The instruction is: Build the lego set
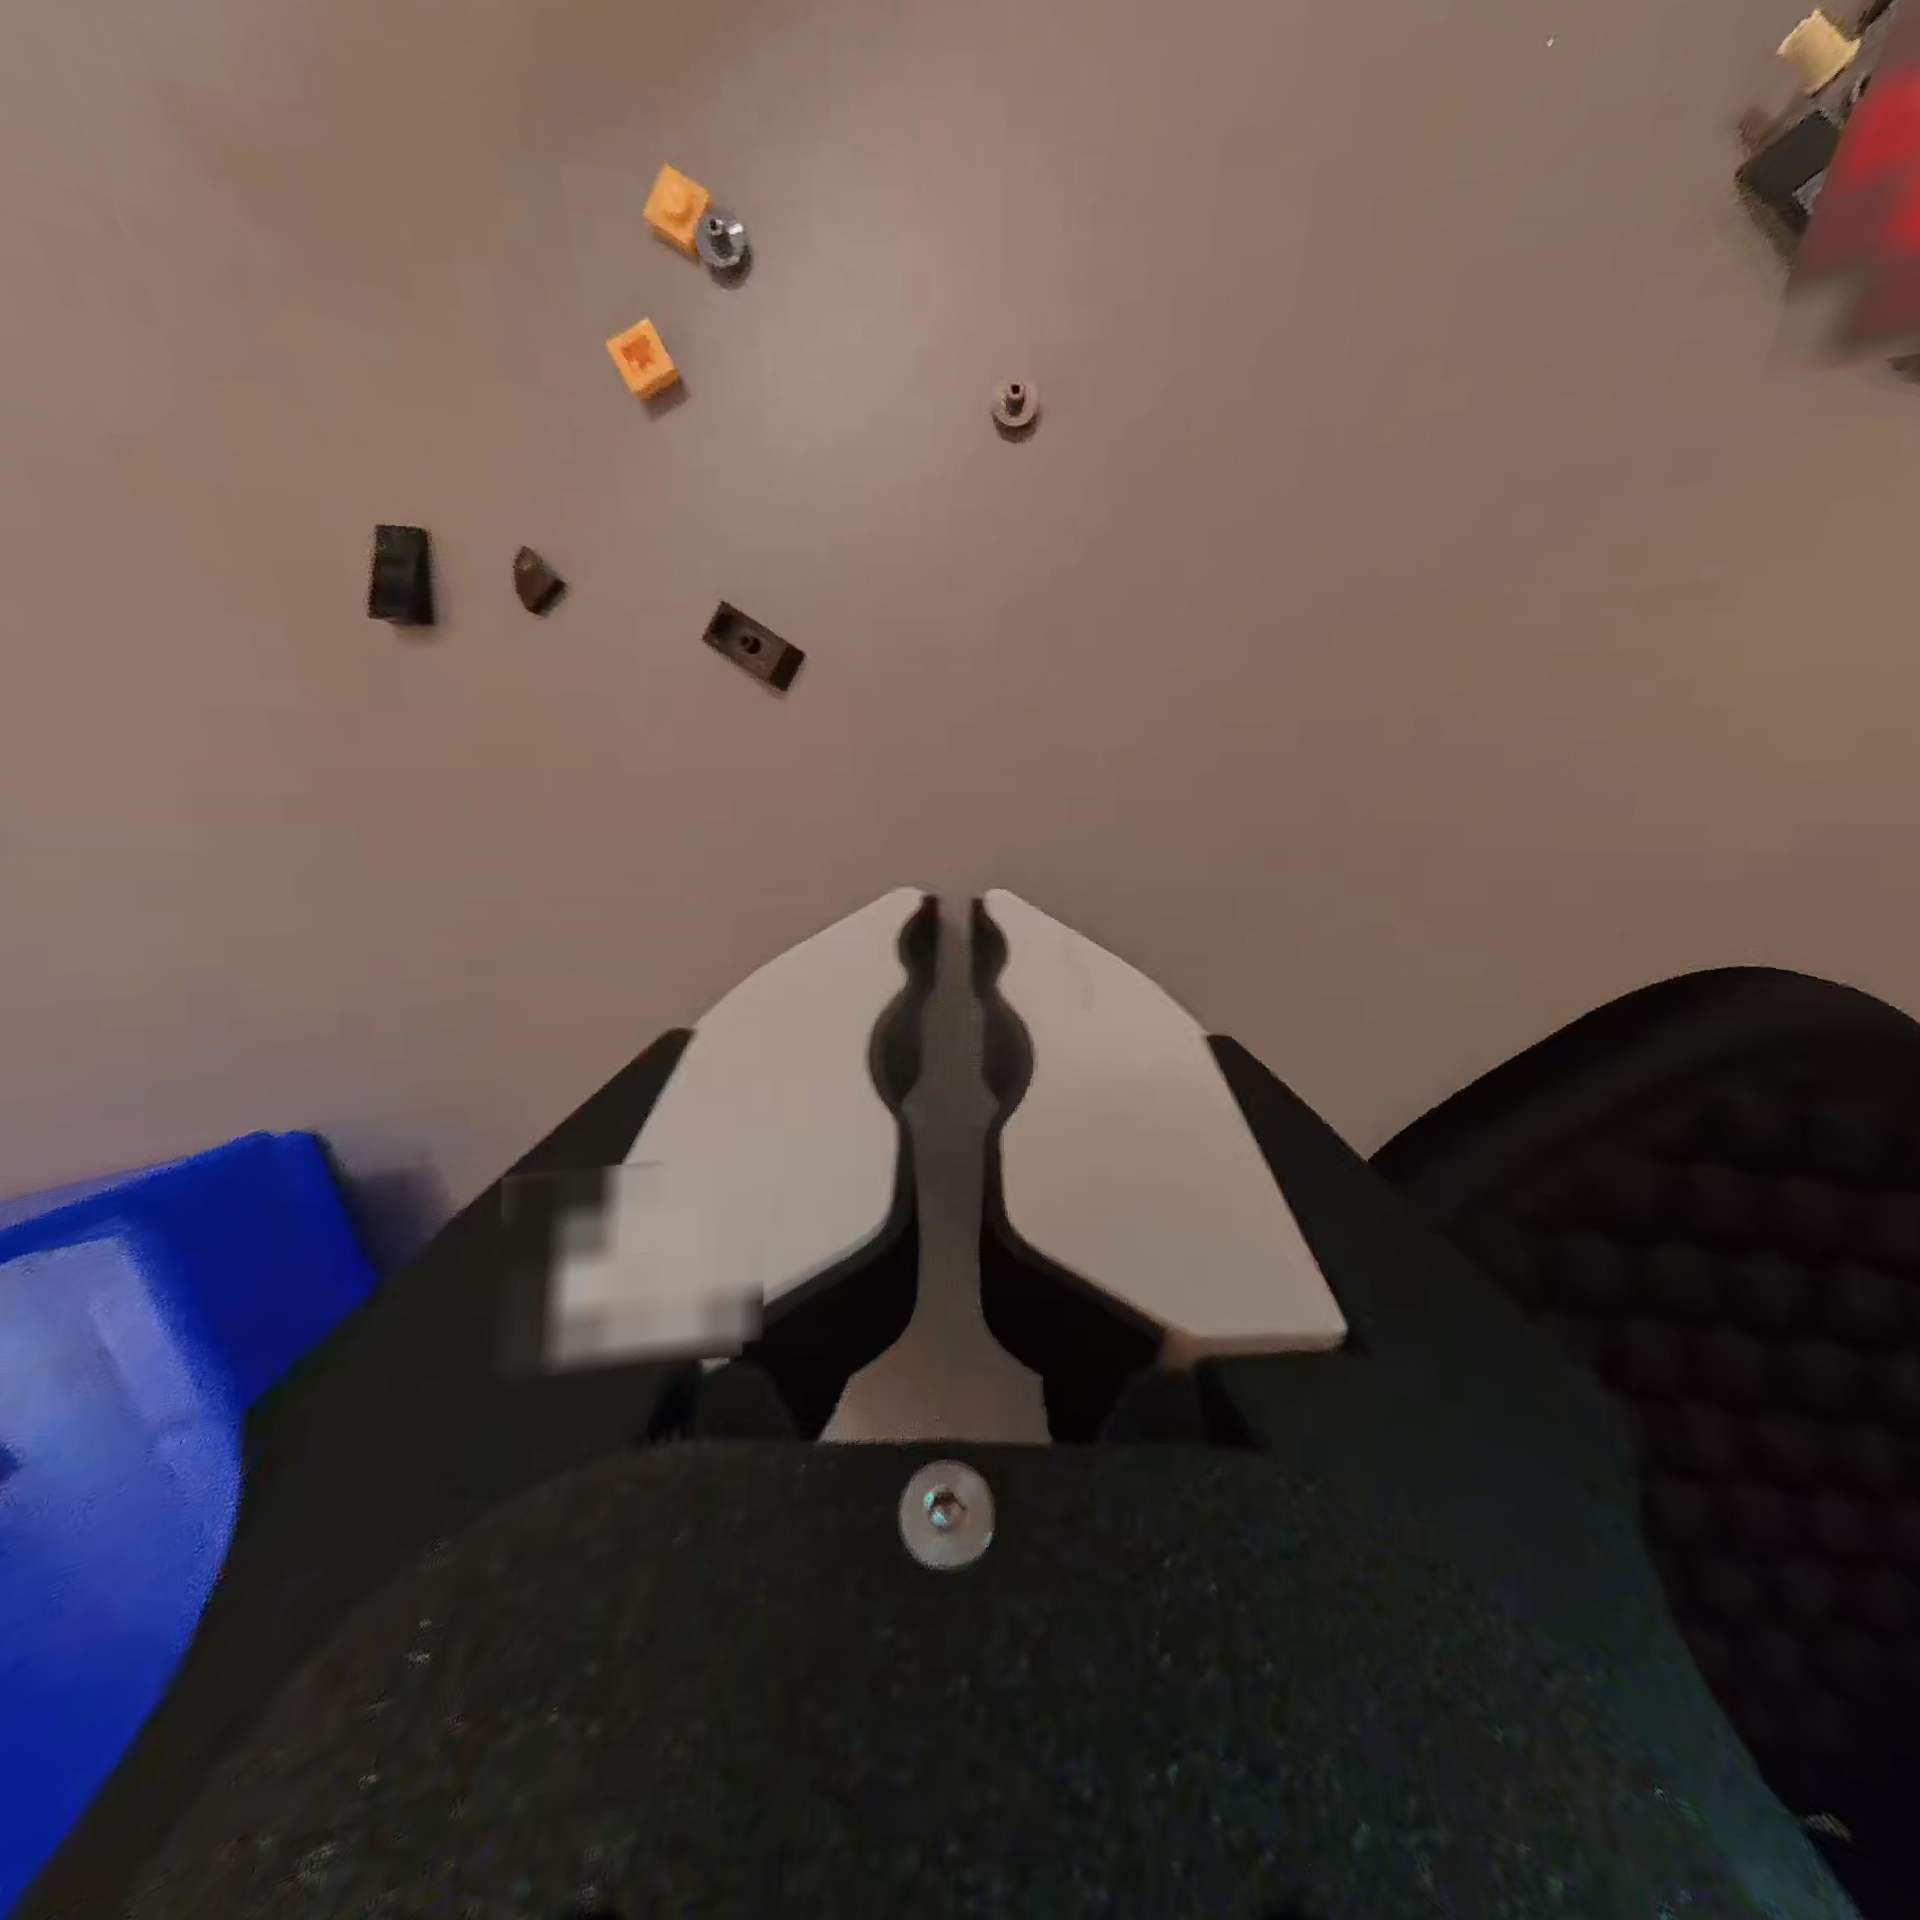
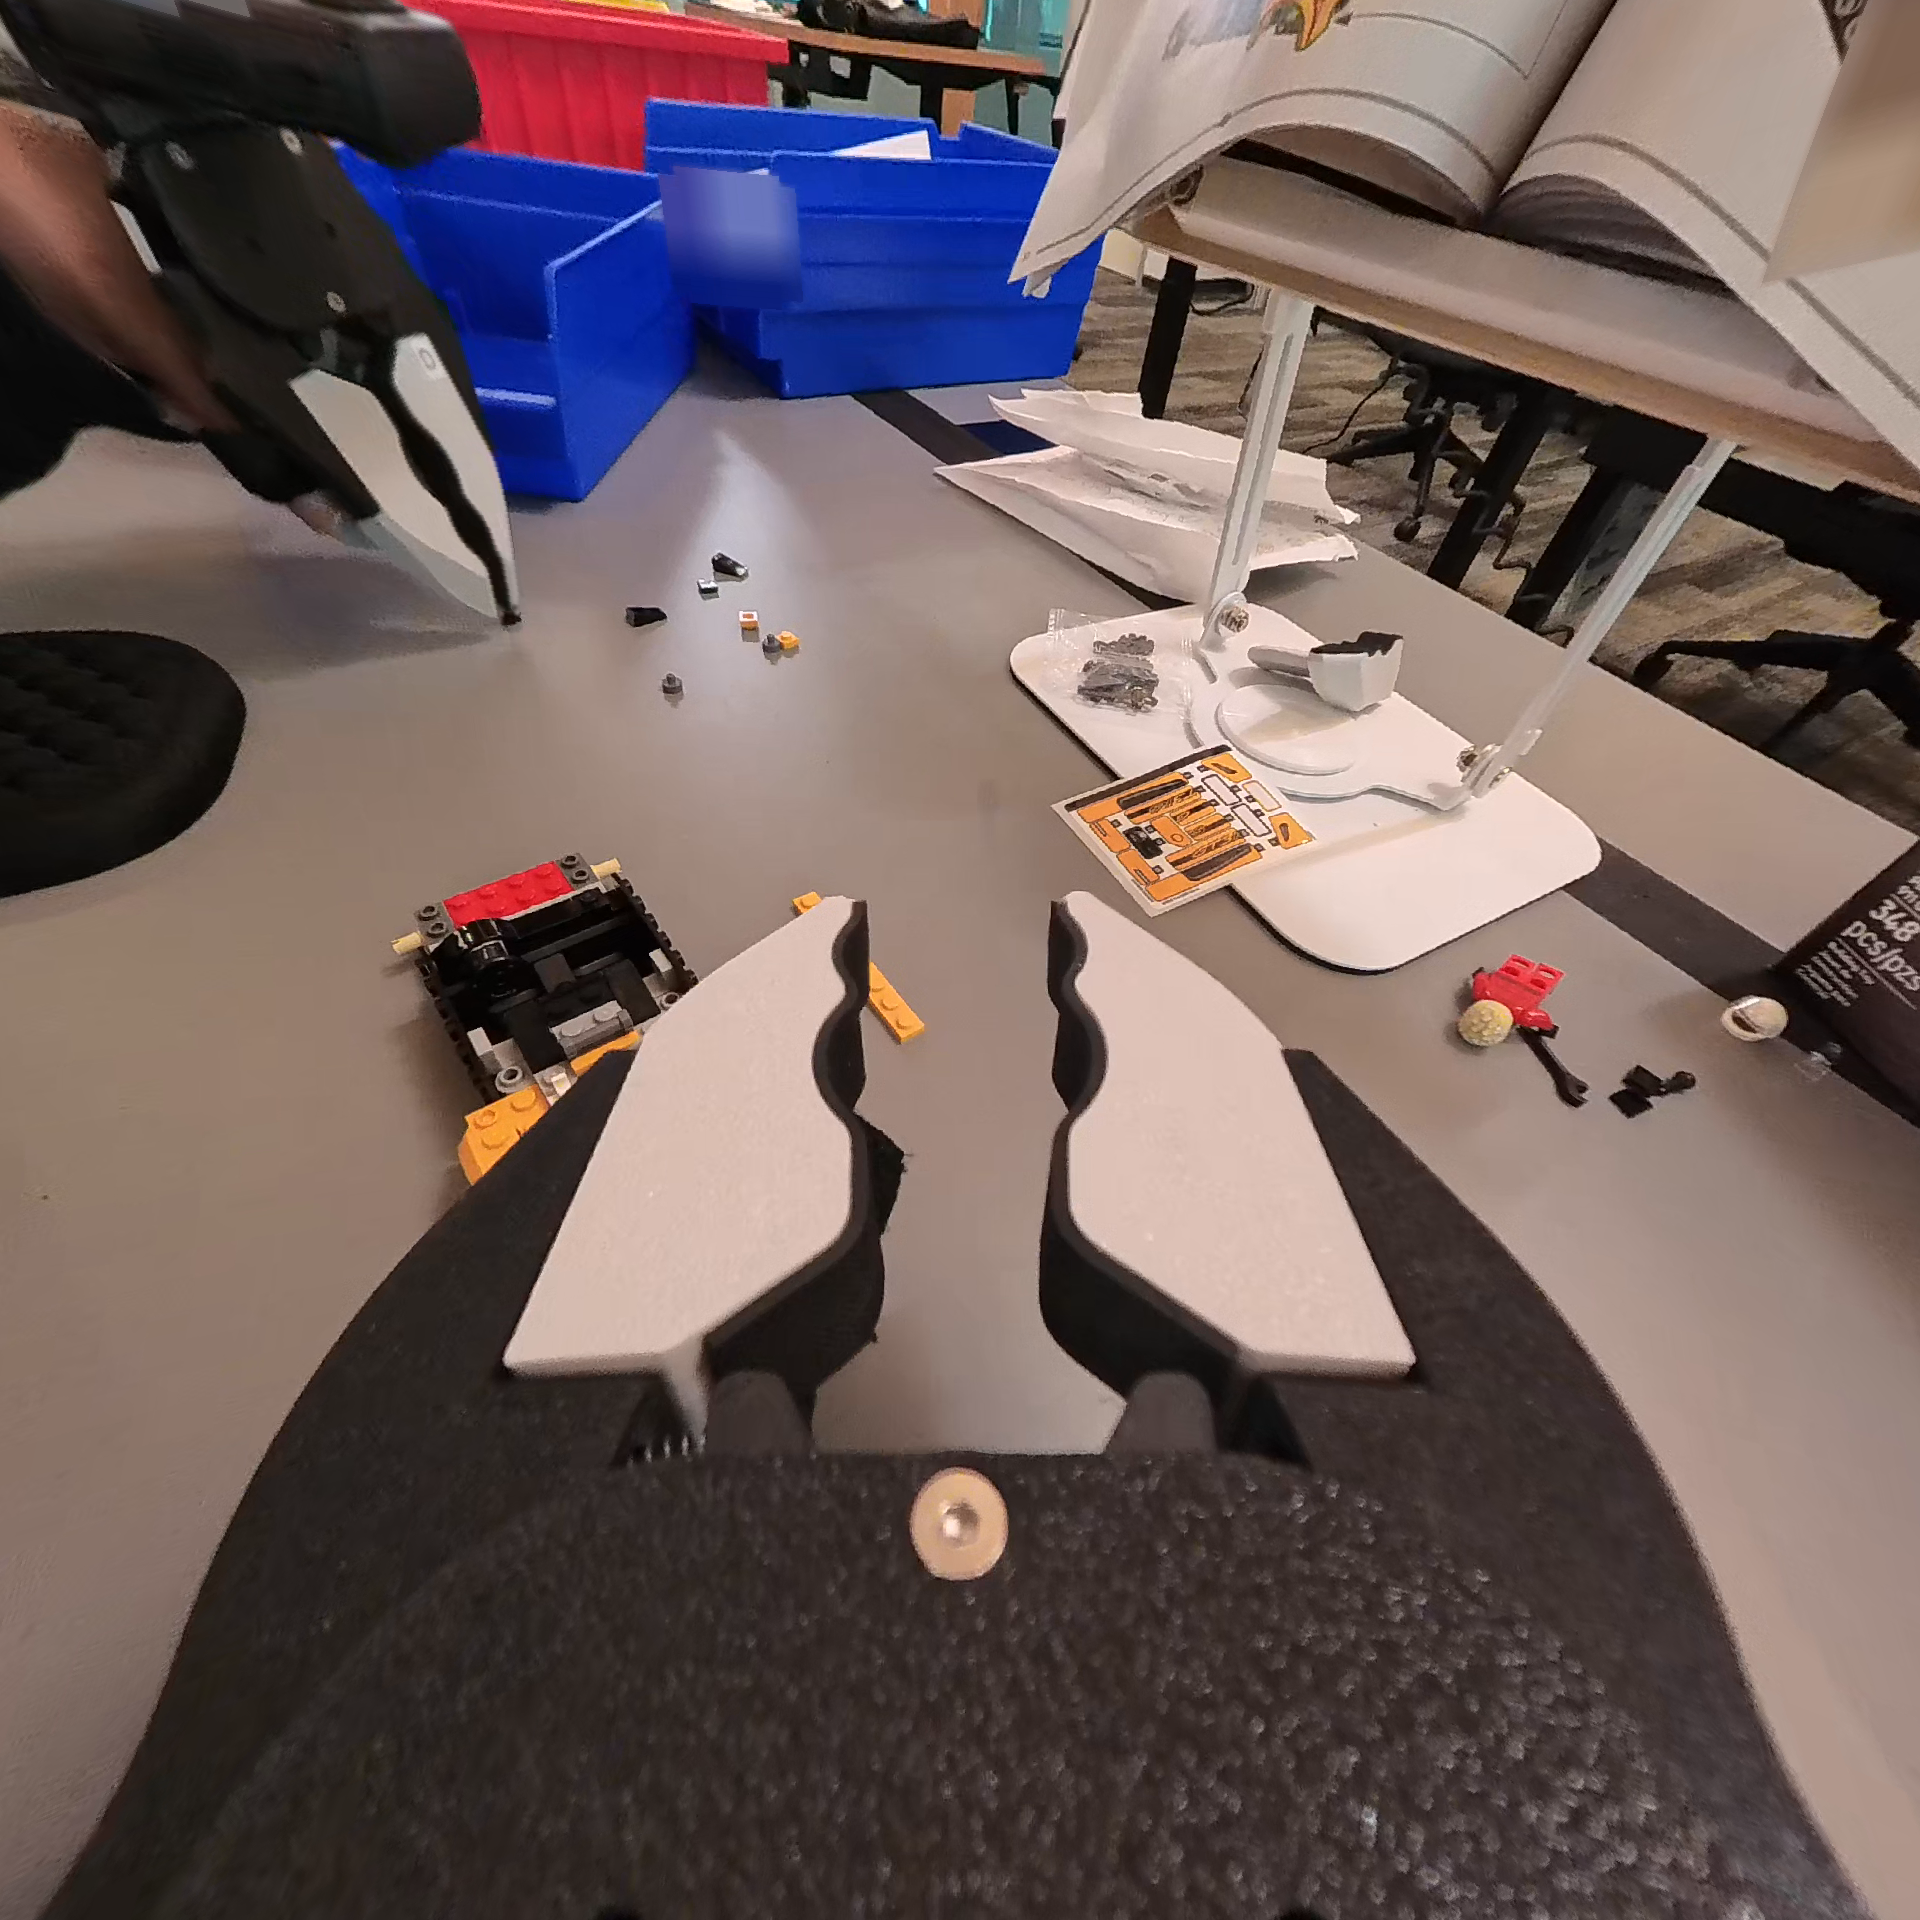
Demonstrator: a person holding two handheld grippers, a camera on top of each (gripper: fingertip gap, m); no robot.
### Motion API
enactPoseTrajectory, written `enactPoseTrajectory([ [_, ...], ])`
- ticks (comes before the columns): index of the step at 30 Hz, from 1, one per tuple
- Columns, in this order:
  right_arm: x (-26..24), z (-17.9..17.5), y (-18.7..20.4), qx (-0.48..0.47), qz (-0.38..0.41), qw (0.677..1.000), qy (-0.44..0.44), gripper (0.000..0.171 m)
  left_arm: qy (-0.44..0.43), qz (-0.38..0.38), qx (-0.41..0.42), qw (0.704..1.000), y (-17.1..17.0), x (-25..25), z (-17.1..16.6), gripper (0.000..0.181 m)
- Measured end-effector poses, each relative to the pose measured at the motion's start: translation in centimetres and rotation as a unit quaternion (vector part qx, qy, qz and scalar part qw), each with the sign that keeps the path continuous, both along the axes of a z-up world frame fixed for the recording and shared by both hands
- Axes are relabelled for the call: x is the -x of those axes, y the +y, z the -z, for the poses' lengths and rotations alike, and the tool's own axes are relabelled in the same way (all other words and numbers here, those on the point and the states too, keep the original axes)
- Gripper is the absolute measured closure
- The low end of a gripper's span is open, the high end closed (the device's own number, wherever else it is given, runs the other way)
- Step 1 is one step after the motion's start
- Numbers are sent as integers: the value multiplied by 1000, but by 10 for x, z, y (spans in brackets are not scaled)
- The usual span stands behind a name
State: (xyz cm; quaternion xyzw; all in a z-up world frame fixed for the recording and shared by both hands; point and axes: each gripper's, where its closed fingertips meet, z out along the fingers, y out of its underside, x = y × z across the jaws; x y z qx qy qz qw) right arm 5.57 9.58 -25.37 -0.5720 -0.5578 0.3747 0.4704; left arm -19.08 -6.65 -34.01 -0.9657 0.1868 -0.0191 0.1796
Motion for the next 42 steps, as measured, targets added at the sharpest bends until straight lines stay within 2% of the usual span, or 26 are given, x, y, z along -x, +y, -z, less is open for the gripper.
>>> enactPoseTrajectory([
  [3, 0, -2, 0, 0, -1, 1000, 2, 139, 34, 43, 7, 998, -6, 9, 3, 154],
  [7, 0, -2, 0, 1, -2, 1000, 3, 139, 42, 113, 16, 993, -4, 13, 5, 148],
  [9, 0, -2, -1, 1, -2, 1000, 2, 139, 34, 142, 36, 989, -4, 12, 7, 150],
  [10, 0, -1, -1, 1, -3, 1000, 1, 139, 14, 149, 53, 987, -6, 9, 9, 157],
  [11, 0, -1, -1, 1, -2, 1000, 1, 139, -3, 153, 66, 986, -8, 7, 9, 171],
  [14, -1, -3, 0, 1, -2, 1000, 5, 139, -1, 174, 99, 980, -10, 1, 5, 173],
  [18, 0, -3, -1, 0, -4, 1000, 6, 139, -58, 228, 15, 972, 21, -62, -26, 173],
  [21, 2, 0, -2, 0, -8, 1000, 1, 139, -85, 241, -23, 966, 54, -110, -36, 173],
  [25, 1, 4, -2, 2, -9, 1000, -6, 139, -82, 279, -22, 957, 90, -158, -28, 174],
  [30, 3, 11, -3, 5, -12, 1000, -18, 140, -67, 294, -2, 953, 116, -180, -11, 174],
  [33, 6, 23, -4, 5, -22, 998, -52, 140, -64, 293, -5, 954, 130, -185, -13, 174],
  [37, 18, 46, -3, -25, -50, 989, -140, 140, -63, 285, -1, 956, 146, -184, -12, 173],
  [42, 37, 74, -5, -43, -138, 958, -249, 146, -60, 268, -5, 961, 151, -173, -12, 174],
])
